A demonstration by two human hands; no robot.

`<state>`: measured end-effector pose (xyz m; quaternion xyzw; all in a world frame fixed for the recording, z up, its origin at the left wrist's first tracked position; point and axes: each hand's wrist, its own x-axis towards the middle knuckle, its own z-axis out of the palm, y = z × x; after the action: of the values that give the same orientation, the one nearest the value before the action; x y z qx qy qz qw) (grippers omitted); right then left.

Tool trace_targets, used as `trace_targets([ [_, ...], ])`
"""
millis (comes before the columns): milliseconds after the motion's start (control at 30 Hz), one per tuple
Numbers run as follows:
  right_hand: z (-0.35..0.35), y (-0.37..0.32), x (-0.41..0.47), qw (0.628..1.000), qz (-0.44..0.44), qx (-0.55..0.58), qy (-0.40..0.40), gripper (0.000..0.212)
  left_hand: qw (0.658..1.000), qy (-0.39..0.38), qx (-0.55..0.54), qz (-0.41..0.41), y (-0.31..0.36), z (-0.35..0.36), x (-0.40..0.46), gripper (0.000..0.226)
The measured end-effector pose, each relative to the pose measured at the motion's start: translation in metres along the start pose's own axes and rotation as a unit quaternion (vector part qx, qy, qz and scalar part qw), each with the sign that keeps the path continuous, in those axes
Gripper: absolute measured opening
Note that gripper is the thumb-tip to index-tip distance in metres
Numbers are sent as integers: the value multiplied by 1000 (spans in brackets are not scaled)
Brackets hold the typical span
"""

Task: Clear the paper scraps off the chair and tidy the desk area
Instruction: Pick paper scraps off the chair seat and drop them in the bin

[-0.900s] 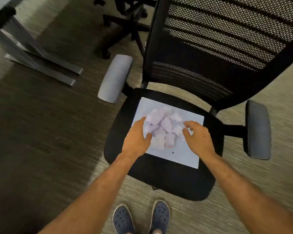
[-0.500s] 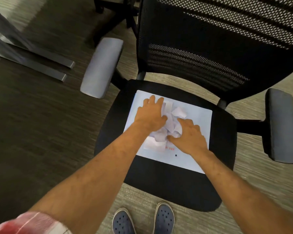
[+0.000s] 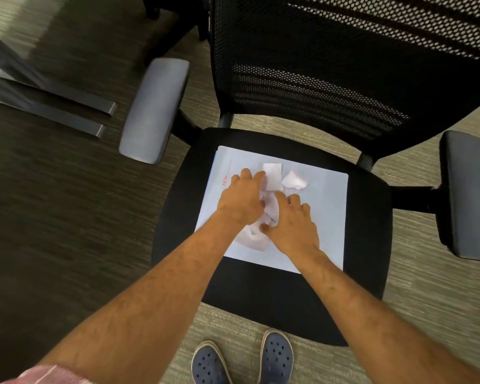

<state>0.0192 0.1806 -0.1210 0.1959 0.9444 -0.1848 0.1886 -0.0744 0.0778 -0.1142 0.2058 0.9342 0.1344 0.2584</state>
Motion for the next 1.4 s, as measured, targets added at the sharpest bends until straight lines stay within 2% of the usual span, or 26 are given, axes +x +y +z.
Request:
trace_targets([
  [133,0,3,0,996,-5,90,18,40,998,15,-62,-20,-6,0,-8,59],
  [267,1,5,1,989,11,143,16,24,993,35,-104,-30,-11,2,-16,56],
  [467,-13,13,2,969,69,238,25,21,979,76,-179,-58,-19,2,-25,51],
  [600,-22,23,1,932,130,339,3,16,942,93,-302,-112,-26,-4,-37,47],
  [800,-34,20,-11,901,177,396,-23,31,912,95,-374,-143,-24,-23,-64,40],
  [1000,-61,1,-25,888,158,432,-7,13,888,104,-410,-180,-23,-42,-85,46],
  [1133,-72,-14,-40,880,139,454,-22,18,864,113,-455,-185,-22,-49,-106,33],
  [1400,-74,-67,-83,890,94,443,-58,35,829,166,-487,-218,-36,-73,-174,17],
])
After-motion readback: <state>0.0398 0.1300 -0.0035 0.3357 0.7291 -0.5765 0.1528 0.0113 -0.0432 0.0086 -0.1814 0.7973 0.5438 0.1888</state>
